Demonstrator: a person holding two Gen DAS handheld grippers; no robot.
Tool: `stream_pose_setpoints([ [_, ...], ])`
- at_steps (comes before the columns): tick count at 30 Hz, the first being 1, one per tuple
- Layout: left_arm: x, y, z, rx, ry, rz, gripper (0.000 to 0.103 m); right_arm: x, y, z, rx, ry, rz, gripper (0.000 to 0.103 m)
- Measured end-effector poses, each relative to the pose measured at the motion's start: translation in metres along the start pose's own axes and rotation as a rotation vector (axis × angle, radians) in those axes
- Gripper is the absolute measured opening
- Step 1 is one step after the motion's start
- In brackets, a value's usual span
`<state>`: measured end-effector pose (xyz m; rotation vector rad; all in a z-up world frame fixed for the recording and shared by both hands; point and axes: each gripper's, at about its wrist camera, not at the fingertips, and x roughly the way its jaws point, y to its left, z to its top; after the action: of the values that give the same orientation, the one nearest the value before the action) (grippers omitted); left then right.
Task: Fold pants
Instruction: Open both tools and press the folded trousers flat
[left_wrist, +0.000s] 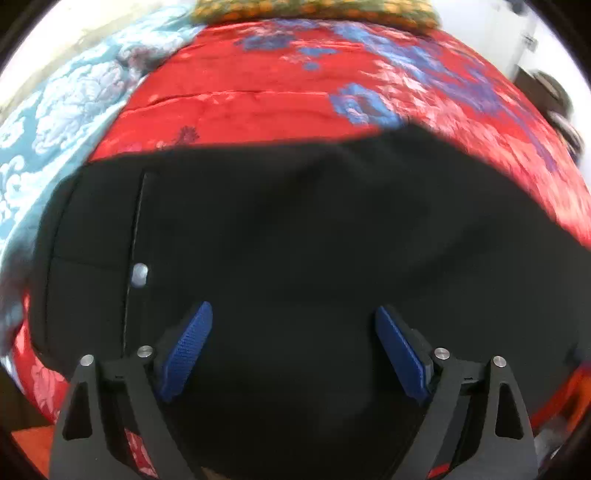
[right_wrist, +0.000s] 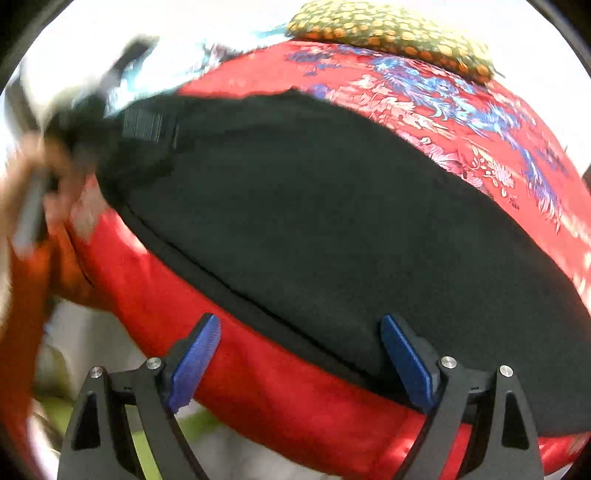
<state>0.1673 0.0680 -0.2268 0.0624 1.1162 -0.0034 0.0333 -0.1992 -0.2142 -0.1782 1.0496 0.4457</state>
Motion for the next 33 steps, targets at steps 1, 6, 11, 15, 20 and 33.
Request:
stream_pose_setpoints([
  [1, -0.004, -0.003, -0.006, 0.038, -0.010, 0.033, 0.091, -0.007, -0.006, 0.009, 0.025, -0.029, 0.013, 0.088],
  [6, -0.018, 0.001, -0.018, 0.039, 0.039, 0.031, 0.091, -0.022, -0.034, 0.054, 0.127, -0.116, -0.036, 0.088],
  [11, -0.037, 0.020, -0.032, -0.059, 0.068, -0.041, 0.091, 0.019, -0.051, 0.042, 0.243, 0.013, -0.002, 0.088],
  [15, -0.062, 0.029, -0.021, -0.178, -0.055, -0.148, 0.090, 0.014, -0.013, 0.002, 0.143, -0.011, 0.014, 0.098],
  [20, -0.057, -0.021, 0.009, -0.084, -0.113, -0.217, 0.091, -0.015, -0.013, 0.012, 0.118, -0.102, 0.030, 0.092],
  [33, -0.031, -0.091, -0.037, 0.175, 0.080, -0.175, 0.091, -0.034, -0.165, -0.044, 0.442, -0.082, -0.244, 0.092],
])
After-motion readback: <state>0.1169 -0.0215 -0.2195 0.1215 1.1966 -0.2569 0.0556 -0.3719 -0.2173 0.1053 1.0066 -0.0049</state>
